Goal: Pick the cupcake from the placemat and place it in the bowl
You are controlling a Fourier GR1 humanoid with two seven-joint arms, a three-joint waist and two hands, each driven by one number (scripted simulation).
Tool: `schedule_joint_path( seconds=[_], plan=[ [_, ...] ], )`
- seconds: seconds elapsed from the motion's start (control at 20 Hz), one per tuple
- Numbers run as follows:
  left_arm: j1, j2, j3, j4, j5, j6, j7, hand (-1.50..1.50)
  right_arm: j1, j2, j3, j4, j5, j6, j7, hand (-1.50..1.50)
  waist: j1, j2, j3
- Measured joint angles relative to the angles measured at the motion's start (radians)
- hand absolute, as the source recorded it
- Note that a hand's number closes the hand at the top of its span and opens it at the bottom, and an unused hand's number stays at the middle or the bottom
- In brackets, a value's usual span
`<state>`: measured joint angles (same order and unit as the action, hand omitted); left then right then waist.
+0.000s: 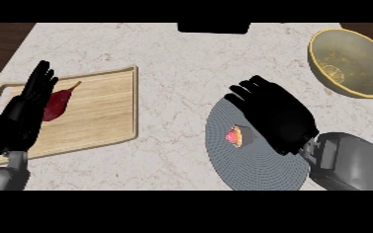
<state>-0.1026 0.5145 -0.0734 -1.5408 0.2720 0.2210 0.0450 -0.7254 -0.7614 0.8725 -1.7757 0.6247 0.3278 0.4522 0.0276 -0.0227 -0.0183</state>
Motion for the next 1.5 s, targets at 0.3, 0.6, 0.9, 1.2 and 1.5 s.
schedule_joint_path(
  seconds=[0.3,0.6,0.9,1.2,1.5],
  plan=[
    [-0.010,-0.008,-0.008,0.015,-0.027,0.019,0.017,0.00,-0.093,0.190,0.134,-0.106,0.072,0.303,0.306,-1.50,-0.023,0.006,0.010],
    [-0.030,-0.024,-0.016,0.019,-0.047,0.029,0.028,0.00,-0.174,0.521,0.168,0.081,0.095,0.432,0.421,-1.50,-0.014,0.016,0.014],
    [-0.066,-0.046,-0.025,0.041,-0.060,0.030,0.035,0.00,-0.248,0.689,0.173,0.353,0.093,0.497,0.426,-1.50,-0.005,0.022,0.014],
    [-0.076,-0.058,-0.036,0.052,-0.072,0.028,0.035,0.00,-0.281,0.729,0.194,0.588,0.078,0.582,0.418,-1.50,0.006,0.023,0.015],
    [-0.081,-0.059,-0.027,0.060,-0.073,0.017,0.028,0.00,-0.285,0.738,0.185,0.754,0.035,0.639,0.431,-1.50,0.013,0.024,0.015]
  ],
)
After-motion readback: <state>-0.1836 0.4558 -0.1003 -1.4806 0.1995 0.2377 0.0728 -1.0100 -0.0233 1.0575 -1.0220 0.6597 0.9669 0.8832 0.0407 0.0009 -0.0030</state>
